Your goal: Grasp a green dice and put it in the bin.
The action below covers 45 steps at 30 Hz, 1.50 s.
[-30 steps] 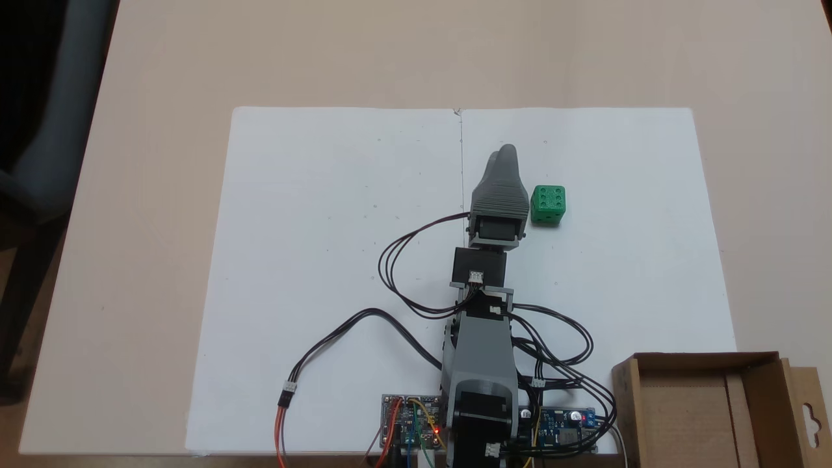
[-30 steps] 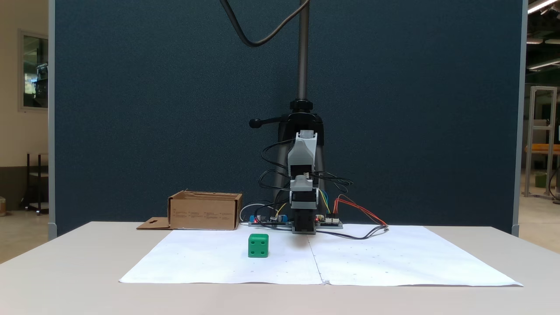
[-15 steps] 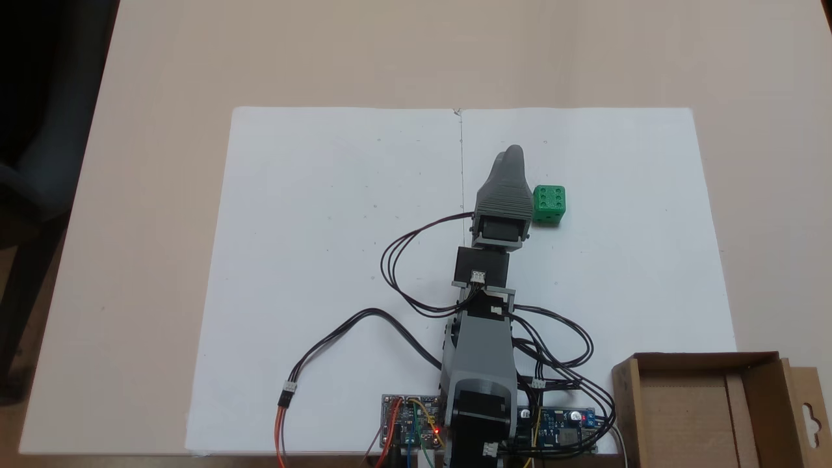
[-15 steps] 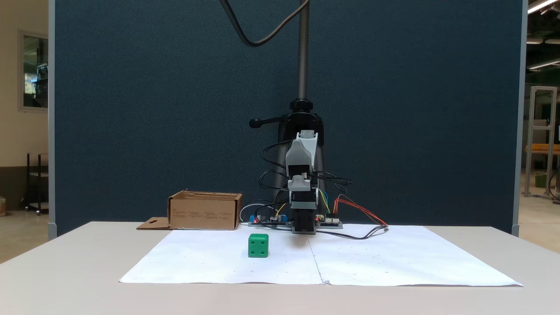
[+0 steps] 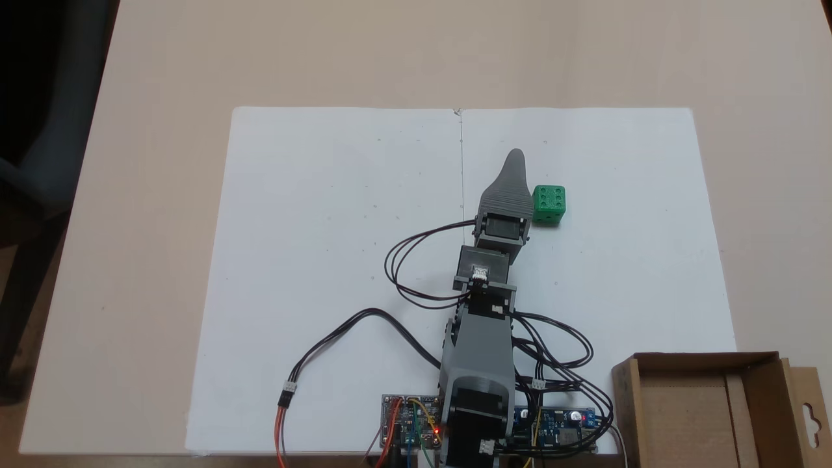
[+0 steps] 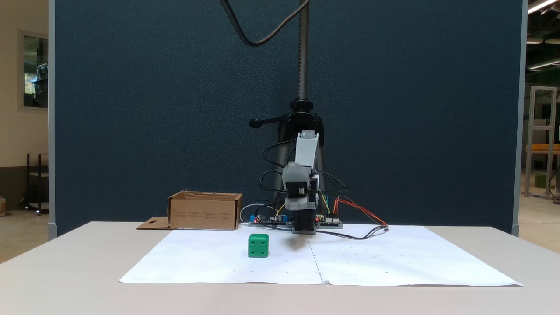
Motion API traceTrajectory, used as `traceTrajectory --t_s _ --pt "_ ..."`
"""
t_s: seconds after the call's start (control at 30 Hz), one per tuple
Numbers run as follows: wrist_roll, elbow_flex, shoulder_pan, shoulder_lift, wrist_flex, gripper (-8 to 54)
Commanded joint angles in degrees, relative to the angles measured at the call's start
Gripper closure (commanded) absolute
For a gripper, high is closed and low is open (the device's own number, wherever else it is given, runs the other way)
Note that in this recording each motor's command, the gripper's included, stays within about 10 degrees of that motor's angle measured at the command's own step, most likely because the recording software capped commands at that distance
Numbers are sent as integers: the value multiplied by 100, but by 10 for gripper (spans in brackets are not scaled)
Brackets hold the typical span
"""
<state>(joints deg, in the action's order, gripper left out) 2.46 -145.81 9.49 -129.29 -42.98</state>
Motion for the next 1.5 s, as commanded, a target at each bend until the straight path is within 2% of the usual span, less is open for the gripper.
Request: traceTrajectory --t_s 0.0,0.1,0.3,0.67,0.87,1.3,1.47 --pt "-422 782 149 -598 921 22" --pt "-422 1600 193 -536 2608 23" --pt "-404 3276 105 -193 4612 29" --pt "-378 6282 -246 1538 8269 29" --pt "-360 7813 -281 1688 10176 28" --pt "-387 8191 501 1705 14008 23" --pt "-721 8200 861 1723 15115 18"
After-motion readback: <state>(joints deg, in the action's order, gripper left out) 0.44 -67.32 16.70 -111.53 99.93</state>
